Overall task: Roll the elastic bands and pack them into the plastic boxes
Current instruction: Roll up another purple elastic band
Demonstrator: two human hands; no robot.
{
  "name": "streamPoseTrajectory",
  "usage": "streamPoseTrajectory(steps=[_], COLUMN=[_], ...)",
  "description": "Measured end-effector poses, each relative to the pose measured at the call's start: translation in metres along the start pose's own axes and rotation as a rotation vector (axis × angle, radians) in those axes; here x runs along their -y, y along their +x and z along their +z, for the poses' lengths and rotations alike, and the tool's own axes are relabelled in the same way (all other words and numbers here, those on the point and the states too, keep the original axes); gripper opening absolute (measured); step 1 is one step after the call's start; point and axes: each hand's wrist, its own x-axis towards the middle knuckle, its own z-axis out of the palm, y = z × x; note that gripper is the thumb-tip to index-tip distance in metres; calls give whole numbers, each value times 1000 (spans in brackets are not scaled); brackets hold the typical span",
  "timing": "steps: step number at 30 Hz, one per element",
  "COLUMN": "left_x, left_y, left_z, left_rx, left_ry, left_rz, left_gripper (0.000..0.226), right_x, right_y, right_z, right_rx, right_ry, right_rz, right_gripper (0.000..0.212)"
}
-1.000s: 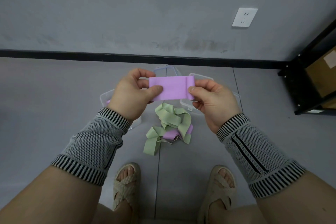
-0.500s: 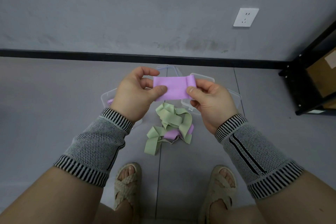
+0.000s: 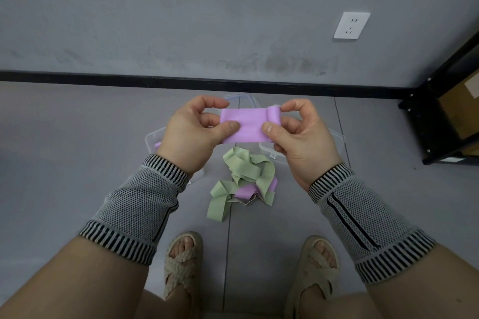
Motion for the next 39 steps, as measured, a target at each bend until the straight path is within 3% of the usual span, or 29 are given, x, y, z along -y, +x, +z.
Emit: streamPoseTrajectory(steps=[15, 22, 34, 39], left_x=[-5, -6, -4, -4], left_y=[-2, -2, -3, -2], left_z=[2, 0, -1, 2], left_rx=[0, 5, 12, 26], left_ry=[-68, -60, -30, -26], left_rz=[-10, 1, 24, 32], left_gripper=[29, 29, 28, 28], right_x=[-1, -1, -5, -4], right_y=[-1, 0, 4, 4], right_z=[0, 2, 1, 2], right_rx=[-18, -27, 34, 72], right_ry=[-71, 17, 33, 52], right_rz=[-176, -120, 20, 64], right_gripper=[25, 14, 32, 22])
